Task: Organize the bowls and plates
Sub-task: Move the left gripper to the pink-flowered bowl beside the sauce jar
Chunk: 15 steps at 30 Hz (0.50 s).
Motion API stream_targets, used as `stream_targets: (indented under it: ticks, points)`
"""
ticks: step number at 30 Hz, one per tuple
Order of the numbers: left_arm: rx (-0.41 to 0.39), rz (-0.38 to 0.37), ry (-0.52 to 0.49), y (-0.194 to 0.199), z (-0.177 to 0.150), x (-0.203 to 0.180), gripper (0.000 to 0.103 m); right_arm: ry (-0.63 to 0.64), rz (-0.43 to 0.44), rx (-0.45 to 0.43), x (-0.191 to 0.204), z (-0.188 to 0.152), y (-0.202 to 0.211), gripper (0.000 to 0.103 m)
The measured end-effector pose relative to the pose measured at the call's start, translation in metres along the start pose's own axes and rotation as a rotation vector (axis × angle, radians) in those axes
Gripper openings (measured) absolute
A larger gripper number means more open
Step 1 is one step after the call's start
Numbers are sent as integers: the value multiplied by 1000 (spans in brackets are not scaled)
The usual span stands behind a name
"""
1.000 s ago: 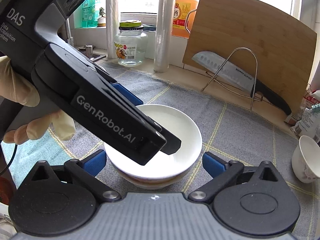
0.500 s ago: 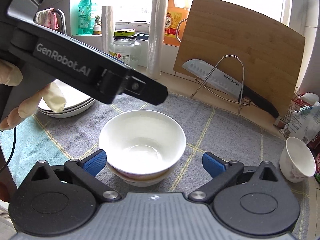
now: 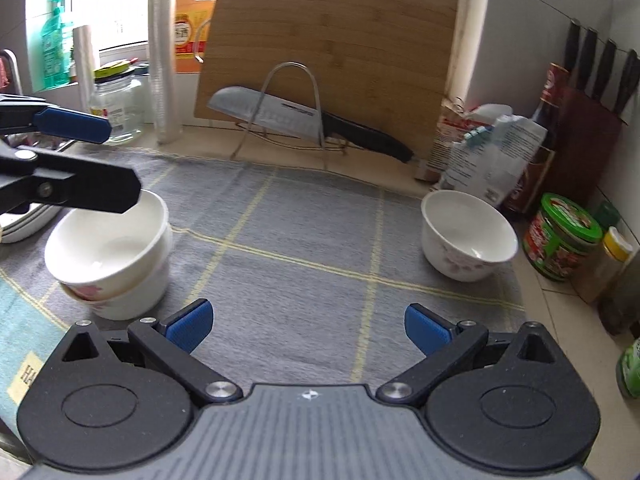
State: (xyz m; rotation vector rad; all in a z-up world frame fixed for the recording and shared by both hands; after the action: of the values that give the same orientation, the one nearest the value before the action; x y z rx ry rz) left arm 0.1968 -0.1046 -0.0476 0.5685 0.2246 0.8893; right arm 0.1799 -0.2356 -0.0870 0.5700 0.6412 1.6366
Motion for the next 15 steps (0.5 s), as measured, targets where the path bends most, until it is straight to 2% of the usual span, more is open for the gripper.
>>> stream_targets:
  ticks: [7, 15]
  points:
    - [46, -62, -15, -36, 0, -36, 101, -25, -85, 11, -56, -3, -7, 103]
    - [86, -89, 23, -83, 28, -41, 101, -5, -124, -9, -94, 3, -36, 103]
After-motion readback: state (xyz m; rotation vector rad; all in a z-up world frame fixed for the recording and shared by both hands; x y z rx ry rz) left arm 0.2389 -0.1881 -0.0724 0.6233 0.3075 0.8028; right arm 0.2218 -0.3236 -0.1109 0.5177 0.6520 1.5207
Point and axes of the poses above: each gripper's, at about its wrist camera, not at the fingertips, and y roughly against the way its jaws point, x to its left, z to its top, the point moved 7 cm from there along -y, roughly the way its jaws point, and after that the axes turned 7 degrees about -y, right-handed, at the moved point
